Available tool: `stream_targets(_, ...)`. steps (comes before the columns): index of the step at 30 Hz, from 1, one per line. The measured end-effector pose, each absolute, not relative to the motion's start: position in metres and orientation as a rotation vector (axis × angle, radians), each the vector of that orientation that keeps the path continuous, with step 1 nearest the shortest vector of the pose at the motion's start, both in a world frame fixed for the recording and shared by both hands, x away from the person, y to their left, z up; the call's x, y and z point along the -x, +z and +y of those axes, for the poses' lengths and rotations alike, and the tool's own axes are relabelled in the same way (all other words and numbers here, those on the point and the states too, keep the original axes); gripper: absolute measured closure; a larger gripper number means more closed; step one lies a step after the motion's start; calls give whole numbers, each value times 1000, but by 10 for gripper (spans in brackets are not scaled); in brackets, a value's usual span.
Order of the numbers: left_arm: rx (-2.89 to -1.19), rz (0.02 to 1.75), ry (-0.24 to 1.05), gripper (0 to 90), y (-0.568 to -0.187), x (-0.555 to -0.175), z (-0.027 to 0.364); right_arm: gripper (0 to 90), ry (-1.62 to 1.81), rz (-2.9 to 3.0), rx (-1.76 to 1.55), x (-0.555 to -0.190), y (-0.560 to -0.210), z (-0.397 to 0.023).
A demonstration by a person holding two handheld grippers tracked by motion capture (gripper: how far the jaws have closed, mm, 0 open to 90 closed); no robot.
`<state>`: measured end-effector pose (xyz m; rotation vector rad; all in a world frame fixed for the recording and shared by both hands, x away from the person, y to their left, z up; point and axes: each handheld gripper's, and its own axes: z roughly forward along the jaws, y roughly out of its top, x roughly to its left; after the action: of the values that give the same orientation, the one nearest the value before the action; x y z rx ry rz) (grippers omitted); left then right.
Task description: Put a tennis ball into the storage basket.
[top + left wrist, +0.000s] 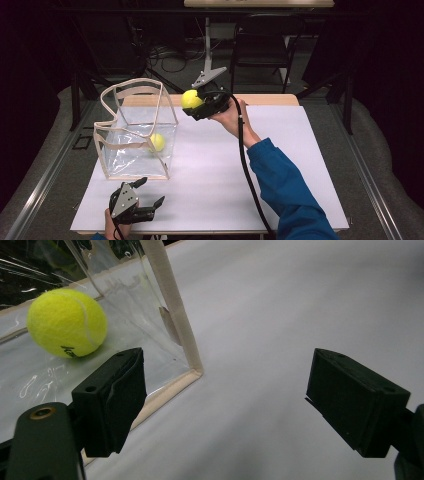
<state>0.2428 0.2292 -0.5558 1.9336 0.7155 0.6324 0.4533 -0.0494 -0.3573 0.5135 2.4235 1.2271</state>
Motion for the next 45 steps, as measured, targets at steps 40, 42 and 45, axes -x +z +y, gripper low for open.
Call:
stream_targets(40, -1930, 719, 629, 160, -556, -243, 230, 264, 1235, 2423, -453, -452, -345, -22)
stream_targets(42, -1927, 723, 627, 161, -556, -242, 229, 263, 1234, 2422, -449, -453, -345, -21)
stream_targets(45, -1925, 723, 628, 161, -556, -242, 230, 264, 1239, 2420, -446, -453, -343, -19)
